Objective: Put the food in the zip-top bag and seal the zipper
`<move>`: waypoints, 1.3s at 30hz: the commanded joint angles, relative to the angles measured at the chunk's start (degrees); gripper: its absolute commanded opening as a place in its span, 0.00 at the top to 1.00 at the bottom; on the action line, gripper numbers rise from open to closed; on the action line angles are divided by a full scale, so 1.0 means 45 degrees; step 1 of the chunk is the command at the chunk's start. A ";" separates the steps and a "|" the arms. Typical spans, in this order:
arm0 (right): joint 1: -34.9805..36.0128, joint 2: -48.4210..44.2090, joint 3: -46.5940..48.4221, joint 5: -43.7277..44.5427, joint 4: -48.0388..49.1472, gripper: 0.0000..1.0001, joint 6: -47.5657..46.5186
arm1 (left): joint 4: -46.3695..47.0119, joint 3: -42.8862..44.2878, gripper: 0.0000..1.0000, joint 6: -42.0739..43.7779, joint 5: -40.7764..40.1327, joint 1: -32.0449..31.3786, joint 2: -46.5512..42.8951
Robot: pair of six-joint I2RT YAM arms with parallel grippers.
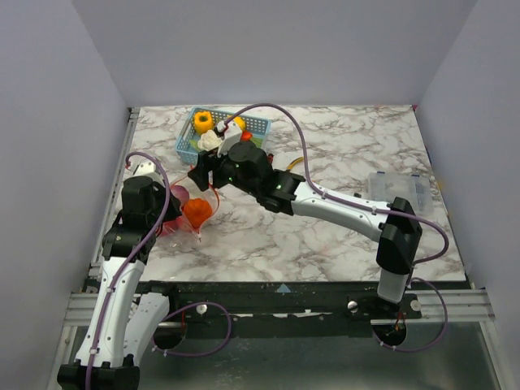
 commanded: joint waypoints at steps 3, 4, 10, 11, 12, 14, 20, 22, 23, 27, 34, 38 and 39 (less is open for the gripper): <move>-0.0010 -0.0548 -0.0321 0.1957 -0.0004 0.30 -0.1274 | 0.0167 -0.0074 1.00 0.0093 -0.0063 -0.0071 0.0079; -0.0075 -0.0531 -0.0291 0.2173 0.0013 0.30 -0.1374 | 0.0164 -0.0066 1.00 0.0088 -0.0081 -0.0068 0.0098; -0.0700 0.0272 0.0066 0.3290 0.0654 0.18 -0.1916 | 0.0164 -0.0060 1.00 0.0089 -0.0060 -0.0061 0.0176; -0.0834 0.0498 0.0242 0.3451 0.0752 0.16 -0.1976 | 0.0164 -0.0061 1.00 0.0098 -0.0070 -0.0062 0.0186; -0.1039 0.0793 0.0481 0.3536 0.0788 0.14 -0.1915 | 0.0164 -0.0070 1.00 0.0091 -0.0076 -0.0086 0.0202; -0.1541 0.1389 0.0939 0.3525 0.0909 0.09 -0.1534 | 0.0165 -0.0060 1.00 0.0093 -0.0083 -0.0065 0.0220; -0.3045 0.3376 0.2915 0.2386 0.0871 0.00 0.0048 | 0.0164 -0.0071 1.00 0.0098 -0.0097 -0.0070 0.0441; -0.3438 0.4131 0.3654 0.2103 0.0834 0.00 0.0395 | 0.0164 -0.0062 1.00 0.0092 -0.0094 -0.0075 0.0497; -0.3630 0.4536 0.4098 0.2053 0.0792 0.00 0.0506 | 0.0164 -0.0060 1.00 0.0084 -0.0079 -0.0076 0.0532; -0.4165 0.6167 0.6006 0.1649 0.0305 0.00 0.0807 | 0.0183 -0.0067 1.00 0.0074 -0.0035 -0.0070 0.0579; -0.4781 0.7983 0.7692 0.1151 0.0353 0.00 0.1087 | 0.0288 -0.0080 1.00 0.0103 0.0444 -0.0072 0.0923; -0.5084 0.8403 0.7724 0.0617 0.0774 0.00 0.1168 | 0.0285 -0.0080 1.00 0.0103 0.0755 -0.0074 0.1299; -0.5176 0.8528 0.7777 0.0359 0.0878 0.00 0.1237 | 0.0309 -0.0124 1.00 0.0093 0.0836 -0.0076 0.1423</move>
